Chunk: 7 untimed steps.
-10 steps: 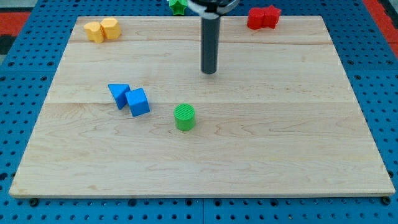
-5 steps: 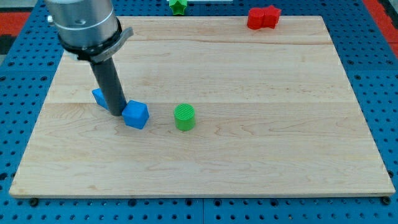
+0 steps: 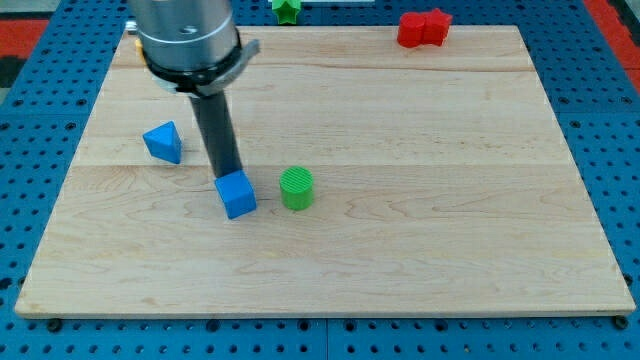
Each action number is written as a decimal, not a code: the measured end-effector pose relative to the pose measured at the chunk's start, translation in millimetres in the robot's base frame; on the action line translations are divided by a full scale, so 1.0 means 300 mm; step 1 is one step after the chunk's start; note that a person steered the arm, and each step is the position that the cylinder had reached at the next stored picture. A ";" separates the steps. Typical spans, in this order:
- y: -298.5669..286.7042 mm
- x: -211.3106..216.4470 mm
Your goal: Move the blue cube towards the center left
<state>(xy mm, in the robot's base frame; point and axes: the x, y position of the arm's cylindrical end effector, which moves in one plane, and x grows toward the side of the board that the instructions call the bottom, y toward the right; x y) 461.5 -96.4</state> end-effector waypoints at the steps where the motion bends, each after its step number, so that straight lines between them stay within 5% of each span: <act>1: 0.057 0.088; 4: 0.248 0.280; 6: -0.096 0.316; 7: -0.113 0.312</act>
<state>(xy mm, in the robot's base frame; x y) 555.2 -130.4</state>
